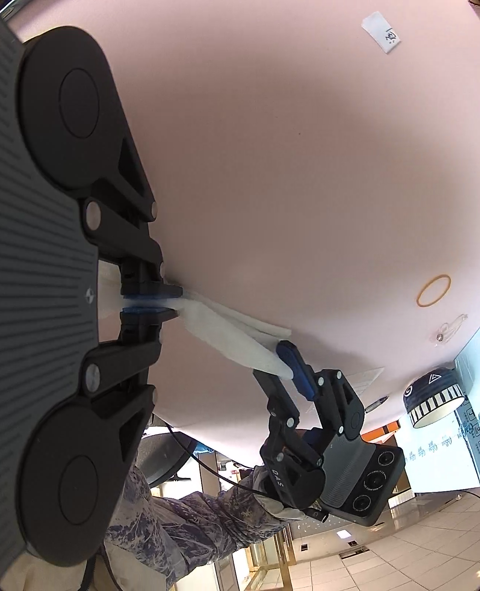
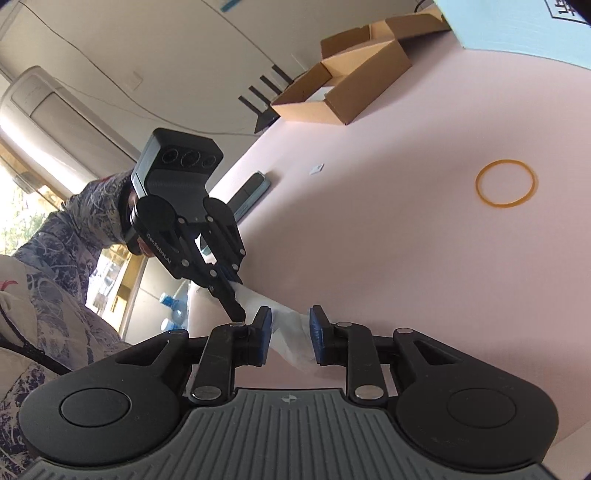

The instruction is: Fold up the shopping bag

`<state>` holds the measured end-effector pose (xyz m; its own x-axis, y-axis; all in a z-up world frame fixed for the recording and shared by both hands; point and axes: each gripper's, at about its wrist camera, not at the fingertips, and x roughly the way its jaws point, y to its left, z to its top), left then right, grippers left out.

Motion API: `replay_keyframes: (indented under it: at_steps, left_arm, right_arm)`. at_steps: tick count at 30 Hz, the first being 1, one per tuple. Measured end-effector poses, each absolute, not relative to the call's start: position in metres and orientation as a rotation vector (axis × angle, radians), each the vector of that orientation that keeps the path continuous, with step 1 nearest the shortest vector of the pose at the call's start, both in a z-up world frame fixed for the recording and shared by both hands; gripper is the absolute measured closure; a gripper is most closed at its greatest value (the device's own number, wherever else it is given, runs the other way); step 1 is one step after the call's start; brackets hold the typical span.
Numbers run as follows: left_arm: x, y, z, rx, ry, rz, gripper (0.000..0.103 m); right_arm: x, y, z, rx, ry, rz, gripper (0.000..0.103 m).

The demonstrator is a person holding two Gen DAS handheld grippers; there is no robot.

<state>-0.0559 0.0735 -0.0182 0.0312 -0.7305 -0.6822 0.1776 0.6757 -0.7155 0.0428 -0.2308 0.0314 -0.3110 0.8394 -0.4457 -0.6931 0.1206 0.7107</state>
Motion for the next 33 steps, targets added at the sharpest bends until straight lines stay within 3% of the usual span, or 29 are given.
replay_keyframes:
  at_steps: [6, 20, 25, 30, 33]
  left_arm:
    - [-0.056, 0.065, -0.014, -0.491, 1.368, -0.742, 0.098]
    - [-0.067, 0.042, 0.002, -0.349, 1.282, -0.719, 0.097]
    - [-0.058, 0.039, -0.003, -0.355, 1.279, -0.736, 0.097]
    - [-0.066, 0.047, -0.007, -0.412, 1.248, -0.722, 0.097]
    - [-0.072, 0.056, -0.011, -0.476, 1.224, -0.703, 0.097]
  right_arm:
    - [0.018, -0.273, 0.052, 0.496, 0.88, 1.422, 0.081]
    - [-0.036, -0.228, 0.021, 0.323, 0.988, 1.232, 0.081]
    - [-0.03, -0.239, 0.009, 0.359, 1.012, 1.194, 0.085]
    - [-0.024, -0.241, 0.003, 0.349, 1.018, 1.197, 0.102]
    - [-0.018, -0.246, -0.006, 0.425, 1.056, 1.185, 0.103]
